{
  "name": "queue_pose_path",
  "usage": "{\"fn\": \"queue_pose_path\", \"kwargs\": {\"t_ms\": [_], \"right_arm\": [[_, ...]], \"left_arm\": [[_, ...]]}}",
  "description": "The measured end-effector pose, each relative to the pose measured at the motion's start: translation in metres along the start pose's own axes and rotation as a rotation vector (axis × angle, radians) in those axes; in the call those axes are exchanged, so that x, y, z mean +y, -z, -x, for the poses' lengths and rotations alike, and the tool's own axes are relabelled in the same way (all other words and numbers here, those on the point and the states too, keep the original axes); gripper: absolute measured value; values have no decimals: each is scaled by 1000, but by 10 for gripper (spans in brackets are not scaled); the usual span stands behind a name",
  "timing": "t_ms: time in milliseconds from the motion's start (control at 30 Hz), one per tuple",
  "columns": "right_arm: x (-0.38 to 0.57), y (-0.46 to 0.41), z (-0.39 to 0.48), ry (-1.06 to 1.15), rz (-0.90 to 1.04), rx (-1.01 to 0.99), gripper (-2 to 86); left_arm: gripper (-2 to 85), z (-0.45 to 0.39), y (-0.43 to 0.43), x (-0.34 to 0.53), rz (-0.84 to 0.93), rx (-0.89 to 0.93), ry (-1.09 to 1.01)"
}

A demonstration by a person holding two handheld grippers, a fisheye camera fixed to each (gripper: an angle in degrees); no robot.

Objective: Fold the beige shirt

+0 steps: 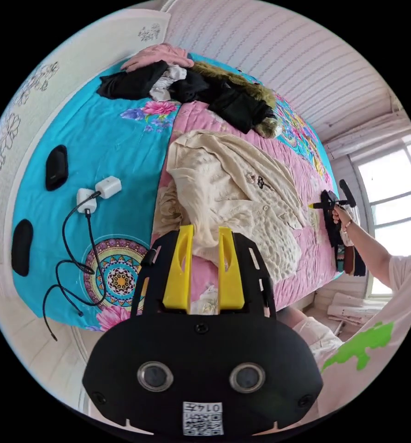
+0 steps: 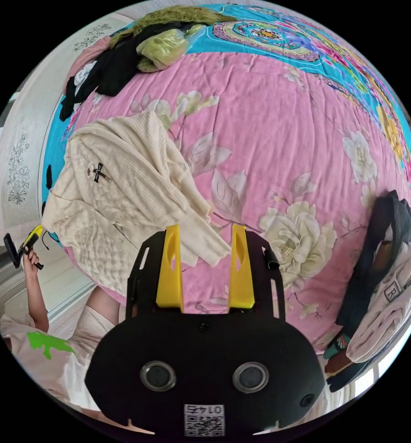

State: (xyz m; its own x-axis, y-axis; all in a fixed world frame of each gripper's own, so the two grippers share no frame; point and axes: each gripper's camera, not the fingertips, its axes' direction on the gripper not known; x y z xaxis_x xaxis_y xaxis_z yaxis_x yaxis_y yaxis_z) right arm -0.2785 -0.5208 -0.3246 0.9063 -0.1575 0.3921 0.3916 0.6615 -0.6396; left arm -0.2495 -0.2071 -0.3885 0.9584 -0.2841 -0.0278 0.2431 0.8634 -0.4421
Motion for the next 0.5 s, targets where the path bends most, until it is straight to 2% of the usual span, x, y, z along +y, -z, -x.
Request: {"fn": "queue_pose_path", "kwargs": {"t_ms": [233,300,367,500], "right_arm": [[-34,-42,-50,6,63,22,138],[-43,-42,-59,19,85,51,113],[-51,-32,-68,93,78,-8,16],[-63,-1,-87,150,40,60,4]], "left_arm": [[85,-124,-86,-63,223,-105,-374],[84,-144,-115,-75,256,-139,-424],[84,-157,-144,-85,322,-140,-442],[81,-176,-183,-96,364,-104,-456]]}}
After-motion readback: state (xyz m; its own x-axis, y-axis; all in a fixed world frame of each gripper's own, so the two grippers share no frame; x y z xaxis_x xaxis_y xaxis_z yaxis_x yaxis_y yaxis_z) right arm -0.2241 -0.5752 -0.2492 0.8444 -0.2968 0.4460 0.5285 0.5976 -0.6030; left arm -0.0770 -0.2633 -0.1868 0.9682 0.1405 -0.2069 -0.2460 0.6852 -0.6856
